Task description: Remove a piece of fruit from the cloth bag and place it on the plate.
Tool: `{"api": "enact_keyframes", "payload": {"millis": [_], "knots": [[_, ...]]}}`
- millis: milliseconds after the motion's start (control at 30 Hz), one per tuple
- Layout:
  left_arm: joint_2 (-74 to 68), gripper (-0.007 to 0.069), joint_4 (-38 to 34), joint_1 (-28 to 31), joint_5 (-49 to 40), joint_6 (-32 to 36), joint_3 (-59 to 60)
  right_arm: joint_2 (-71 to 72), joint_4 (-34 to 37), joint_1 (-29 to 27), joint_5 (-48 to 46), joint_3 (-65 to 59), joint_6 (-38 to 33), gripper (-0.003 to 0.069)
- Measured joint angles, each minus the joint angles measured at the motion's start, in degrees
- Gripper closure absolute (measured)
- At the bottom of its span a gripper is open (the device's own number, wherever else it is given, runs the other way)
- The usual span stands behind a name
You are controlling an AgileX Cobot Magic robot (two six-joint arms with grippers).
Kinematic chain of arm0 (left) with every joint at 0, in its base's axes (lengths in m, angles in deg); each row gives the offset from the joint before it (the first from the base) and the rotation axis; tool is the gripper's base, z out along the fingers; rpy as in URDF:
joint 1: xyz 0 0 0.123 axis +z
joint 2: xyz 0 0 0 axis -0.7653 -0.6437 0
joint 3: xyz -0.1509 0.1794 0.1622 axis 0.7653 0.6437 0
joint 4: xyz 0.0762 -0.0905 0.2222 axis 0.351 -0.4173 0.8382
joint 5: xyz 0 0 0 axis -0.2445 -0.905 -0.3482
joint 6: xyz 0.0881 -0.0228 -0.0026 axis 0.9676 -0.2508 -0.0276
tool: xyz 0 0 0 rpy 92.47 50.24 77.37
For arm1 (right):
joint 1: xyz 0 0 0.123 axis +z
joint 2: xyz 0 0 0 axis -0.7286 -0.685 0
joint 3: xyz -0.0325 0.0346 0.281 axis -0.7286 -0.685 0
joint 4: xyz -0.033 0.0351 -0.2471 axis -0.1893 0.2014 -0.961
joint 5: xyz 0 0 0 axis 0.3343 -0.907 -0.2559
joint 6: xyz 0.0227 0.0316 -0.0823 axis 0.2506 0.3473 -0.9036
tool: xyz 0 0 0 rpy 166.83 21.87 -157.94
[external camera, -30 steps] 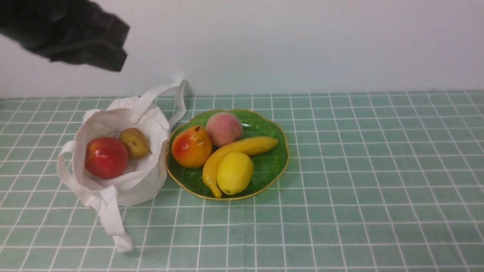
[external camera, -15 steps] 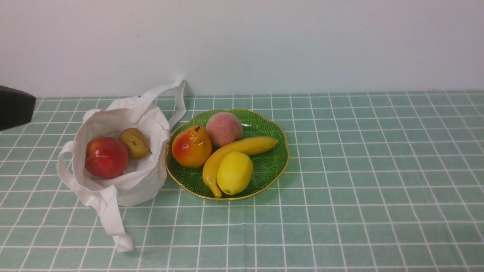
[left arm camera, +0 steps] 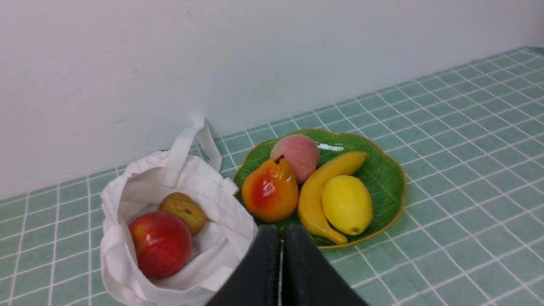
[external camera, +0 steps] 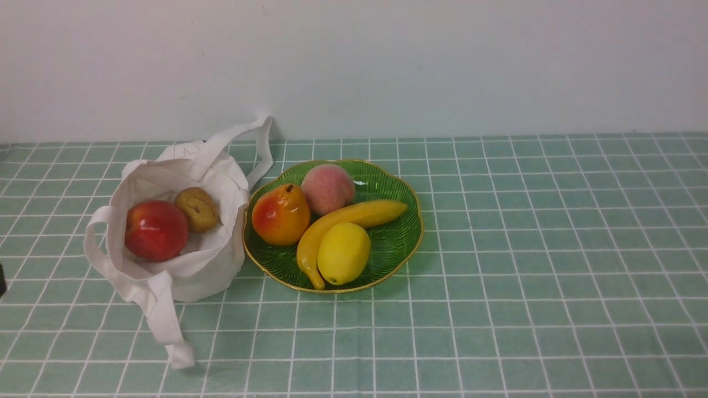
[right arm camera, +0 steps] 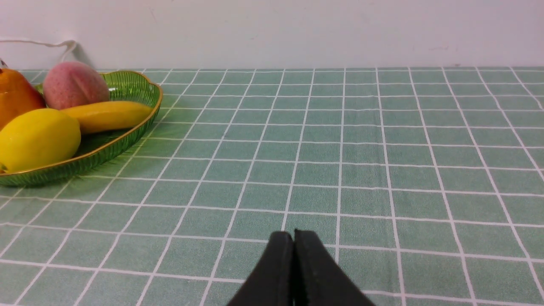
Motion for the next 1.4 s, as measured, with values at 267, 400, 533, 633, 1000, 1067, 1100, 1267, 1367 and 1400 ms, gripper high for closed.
{"api": "enact_keyframes", "payload": {"millis": [267,400,533,633,1000,1067,1100,1267,1367,1400], "knots": [[15.9,0.0632,0.28,7.16,17.43,0.05,32.98,0.0,0.0,0.0,0.0,0.0,0.0,0.0671],[16.17,0.0632,1.66,10.25,14.53,0.23,33.59,0.0,0.0,0.0,0.0,0.0,0.0,0.0671],[16.17,0.0632,2.48,12.24,12.66,0.18,33.66,0.0,0.0,0.0,0.0,0.0,0.0,0.0671],[16.17,0.0632,2.54,12.5,12.66,0.18,33.66,0.0,0.0,0.0,0.0,0.0,0.0,0.0671],[16.17,0.0632,2.59,12.61,12.61,0.07,33.66,0.0,0.0,0.0,0.0,0.0,0.0,0.0671],[16.17,0.0632,2.59,12.61,12.61,0.07,33.66,0.0,0.0,0.0,0.0,0.0,0.0,0.0671],[16.17,0.0632,2.59,12.61,12.61,0.07,33.66,0.0,0.0,0.0,0.0,0.0,0.0,0.0671],[16.17,0.0632,2.59,12.61,12.51,0.07,33.66,0.0,0.0,0.0,0.0,0.0,0.0,0.0671],[16.17,0.0632,2.59,12.61,12.51,0.07,33.66,0.0,0.0,0.0,0.0,0.0,0.0,0.0671],[16.17,0.0632,2.59,12.61,12.51,0.07,33.66,0.0,0.0,0.0,0.0,0.0,0.0,0.0671]]}}
